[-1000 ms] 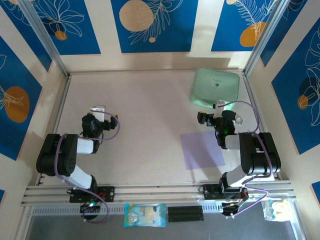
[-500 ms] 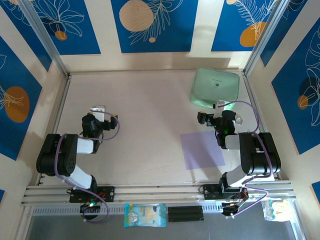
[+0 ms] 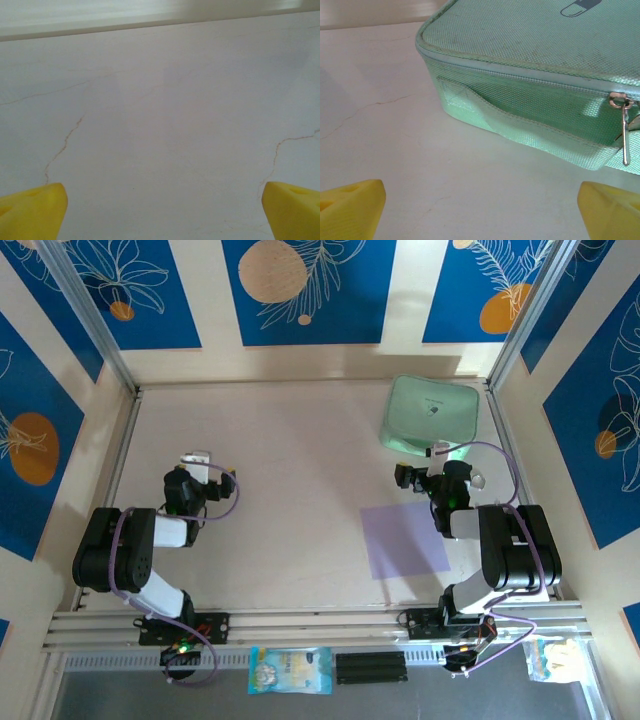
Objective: Fold a paper plane with a square sheet of paper (pick it up from the middle)
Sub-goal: Move the square sheet of paper to the center of the table.
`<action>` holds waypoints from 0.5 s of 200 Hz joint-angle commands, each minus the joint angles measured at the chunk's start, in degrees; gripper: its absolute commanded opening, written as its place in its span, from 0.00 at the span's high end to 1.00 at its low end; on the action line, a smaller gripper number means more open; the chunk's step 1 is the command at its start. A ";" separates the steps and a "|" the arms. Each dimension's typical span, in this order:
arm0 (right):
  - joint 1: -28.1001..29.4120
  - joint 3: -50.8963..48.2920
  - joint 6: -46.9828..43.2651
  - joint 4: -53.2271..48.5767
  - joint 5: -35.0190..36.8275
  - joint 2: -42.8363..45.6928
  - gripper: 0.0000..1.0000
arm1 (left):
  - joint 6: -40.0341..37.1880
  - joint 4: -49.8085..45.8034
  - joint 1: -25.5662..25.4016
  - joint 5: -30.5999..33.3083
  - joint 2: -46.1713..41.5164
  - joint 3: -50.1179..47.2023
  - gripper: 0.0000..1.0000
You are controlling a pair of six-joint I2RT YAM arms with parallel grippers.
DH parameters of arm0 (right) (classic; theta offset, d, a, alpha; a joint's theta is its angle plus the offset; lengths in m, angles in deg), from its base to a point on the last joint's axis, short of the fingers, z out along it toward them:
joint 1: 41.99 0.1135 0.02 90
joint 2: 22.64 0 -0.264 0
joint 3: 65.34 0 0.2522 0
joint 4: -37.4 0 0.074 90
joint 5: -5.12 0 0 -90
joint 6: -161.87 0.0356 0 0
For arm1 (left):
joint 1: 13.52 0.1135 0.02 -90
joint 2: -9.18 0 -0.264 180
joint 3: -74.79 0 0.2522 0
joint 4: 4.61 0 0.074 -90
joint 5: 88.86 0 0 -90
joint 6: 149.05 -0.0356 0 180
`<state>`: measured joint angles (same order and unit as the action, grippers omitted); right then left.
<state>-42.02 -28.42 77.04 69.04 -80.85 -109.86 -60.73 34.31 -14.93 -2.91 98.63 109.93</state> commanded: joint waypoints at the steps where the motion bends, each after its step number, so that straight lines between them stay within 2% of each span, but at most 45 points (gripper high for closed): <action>1: -0.14 1.09 0.53 0.06 -0.34 -0.05 0.01 | -0.70 0.79 -0.34 -0.43 0.22 0.32 0.00; 51: -0.58 0.68 0.65 -1.05 -1.49 2.40 0.01 | 0.48 -0.95 -0.33 2.43 -2.87 0.03 0.01; 66: -0.48 1.84 0.63 -5.94 -1.23 6.29 0.01 | 0.70 -3.48 -0.31 3.79 -5.31 0.05 0.01; 100: 1.23 8.06 3.94 -25.63 2.24 15.51 0.01 | 1.53 -14.25 -0.35 6.87 -12.54 2.91 0.00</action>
<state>-41.93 -25.54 77.91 56.87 -80.63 -100.33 -60.44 28.52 -14.93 0.54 91.28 110.07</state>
